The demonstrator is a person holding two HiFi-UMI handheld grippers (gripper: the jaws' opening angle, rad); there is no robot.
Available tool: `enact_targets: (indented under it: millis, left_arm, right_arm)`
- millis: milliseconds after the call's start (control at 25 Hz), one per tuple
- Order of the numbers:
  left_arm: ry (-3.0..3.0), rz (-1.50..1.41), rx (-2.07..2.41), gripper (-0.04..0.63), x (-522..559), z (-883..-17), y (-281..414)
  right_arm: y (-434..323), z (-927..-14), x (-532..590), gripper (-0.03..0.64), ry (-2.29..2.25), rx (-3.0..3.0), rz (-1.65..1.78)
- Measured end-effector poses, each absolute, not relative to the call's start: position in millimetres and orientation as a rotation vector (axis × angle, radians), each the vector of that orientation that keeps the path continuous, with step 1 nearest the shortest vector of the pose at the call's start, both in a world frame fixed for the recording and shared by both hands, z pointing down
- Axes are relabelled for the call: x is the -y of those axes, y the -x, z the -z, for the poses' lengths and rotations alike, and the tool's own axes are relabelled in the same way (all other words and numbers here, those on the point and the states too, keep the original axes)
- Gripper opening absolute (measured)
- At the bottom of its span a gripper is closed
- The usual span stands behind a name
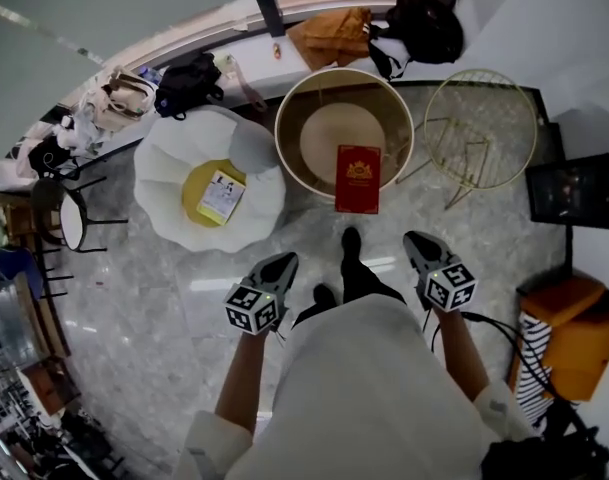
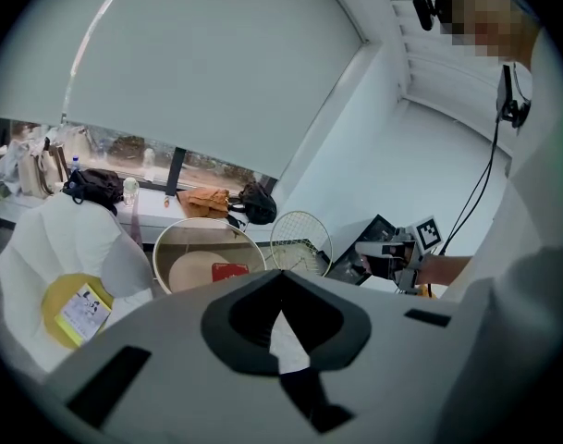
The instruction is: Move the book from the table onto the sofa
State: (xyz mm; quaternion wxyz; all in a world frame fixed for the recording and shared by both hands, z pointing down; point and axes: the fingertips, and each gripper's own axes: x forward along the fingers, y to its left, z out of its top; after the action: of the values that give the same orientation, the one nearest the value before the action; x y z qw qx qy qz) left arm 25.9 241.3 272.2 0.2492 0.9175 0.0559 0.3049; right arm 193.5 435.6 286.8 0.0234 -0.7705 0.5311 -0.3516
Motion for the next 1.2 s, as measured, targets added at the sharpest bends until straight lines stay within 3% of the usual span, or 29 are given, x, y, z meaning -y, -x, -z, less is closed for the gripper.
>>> enact_targets:
  millis: [400,880,1200]
  left_arm:
    - [-2.458,-0.929,-0.150,0.002,-248.8,-311.3,-95.5]
    - [-2.372,-1.041,-0.167,0.003,-256.8,-369.3,-130.4]
    - [-2.285,-1.132,-0.205,0.005,-256.5,-446.0,-138.2]
  right_arm:
    - [-237.7,-348.5,-424.8,0.048,2.244,-1.683,1.270]
    - [-256.7,-419.0,-434.5,0.051,2.147,-1.604,1.469]
    - [-253.0,-492.6,-428.8,0.120,2.069,-1.557,1.609]
